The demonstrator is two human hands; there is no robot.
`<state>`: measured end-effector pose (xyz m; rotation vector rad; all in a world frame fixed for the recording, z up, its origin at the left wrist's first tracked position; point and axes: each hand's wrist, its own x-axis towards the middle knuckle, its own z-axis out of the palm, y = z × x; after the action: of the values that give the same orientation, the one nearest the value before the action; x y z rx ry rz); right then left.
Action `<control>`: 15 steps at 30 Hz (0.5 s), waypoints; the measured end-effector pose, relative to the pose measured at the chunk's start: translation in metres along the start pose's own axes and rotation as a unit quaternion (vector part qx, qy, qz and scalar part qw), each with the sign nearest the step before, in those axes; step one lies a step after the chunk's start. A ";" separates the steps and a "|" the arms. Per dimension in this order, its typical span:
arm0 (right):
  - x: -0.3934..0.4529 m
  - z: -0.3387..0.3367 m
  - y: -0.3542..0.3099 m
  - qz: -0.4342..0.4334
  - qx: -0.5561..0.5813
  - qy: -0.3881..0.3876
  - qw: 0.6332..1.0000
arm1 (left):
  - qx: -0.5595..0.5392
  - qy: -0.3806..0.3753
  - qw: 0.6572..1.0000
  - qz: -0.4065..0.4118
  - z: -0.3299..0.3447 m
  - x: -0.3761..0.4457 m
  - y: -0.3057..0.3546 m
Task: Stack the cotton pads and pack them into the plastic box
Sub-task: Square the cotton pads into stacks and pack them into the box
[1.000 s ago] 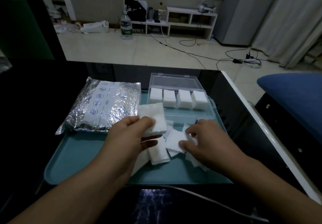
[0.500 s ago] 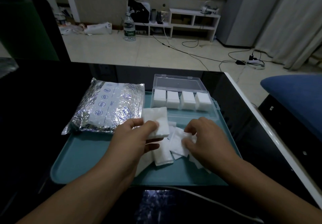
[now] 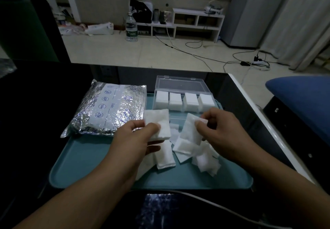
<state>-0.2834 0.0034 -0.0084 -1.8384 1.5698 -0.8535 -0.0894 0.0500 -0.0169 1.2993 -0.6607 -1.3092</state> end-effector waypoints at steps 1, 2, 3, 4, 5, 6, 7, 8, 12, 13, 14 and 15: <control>-0.001 -0.001 -0.001 0.000 0.046 0.005 0.999 | 0.002 -0.001 1.000 0.001 0.000 0.000 0.000; -0.001 -0.002 -0.004 0.000 0.101 0.009 0.995 | 0.004 -0.001 1.000 0.002 0.000 0.000 0.000; -0.001 -0.005 -0.008 0.000 0.158 0.009 0.987 | 0.006 -0.002 1.000 0.002 0.000 -0.001 0.000; -0.002 -0.008 -0.012 0.002 0.211 0.004 0.977 | 0.007 -0.004 1.000 0.001 0.000 -0.001 0.000; -0.004 -0.012 -0.017 0.004 0.257 -0.008 0.966 | 0.009 -0.006 1.000 0.000 0.000 -0.001 -0.001; -0.005 -0.014 -0.020 0.003 0.291 -0.023 0.956 | 0.011 -0.009 1.000 -0.001 0.000 -0.001 -0.001; -0.007 -0.015 -0.023 0.000 0.311 -0.041 0.950 | 0.013 -0.013 1.000 -0.002 0.000 -0.001 -0.002; -0.009 -0.013 -0.026 -0.003 0.317 -0.057 0.947 | 0.015 -0.016 1.000 -0.002 0.001 -0.002 -0.003; -0.017 0.006 -0.032 -0.010 0.313 -0.042 0.949 | 0.013 -0.034 0.999 -0.005 0.008 -0.007 -0.004; -0.017 0.011 -0.032 -0.012 0.301 -0.025 0.953 | 0.010 -0.044 0.999 -0.009 0.011 -0.009 -0.003; -0.017 0.015 -0.032 -0.018 0.285 -0.012 0.958 | 0.006 -0.056 0.998 -0.013 0.012 -0.011 -0.003; -0.018 0.019 -0.031 -0.026 0.271 -0.004 0.962 | 0.003 -0.067 0.998 -0.016 0.013 -0.012 -0.002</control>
<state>-0.2513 0.0256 0.0015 -1.4813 1.1344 -1.1623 -0.1049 0.0575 -0.0123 1.2393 -0.7403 -1.4302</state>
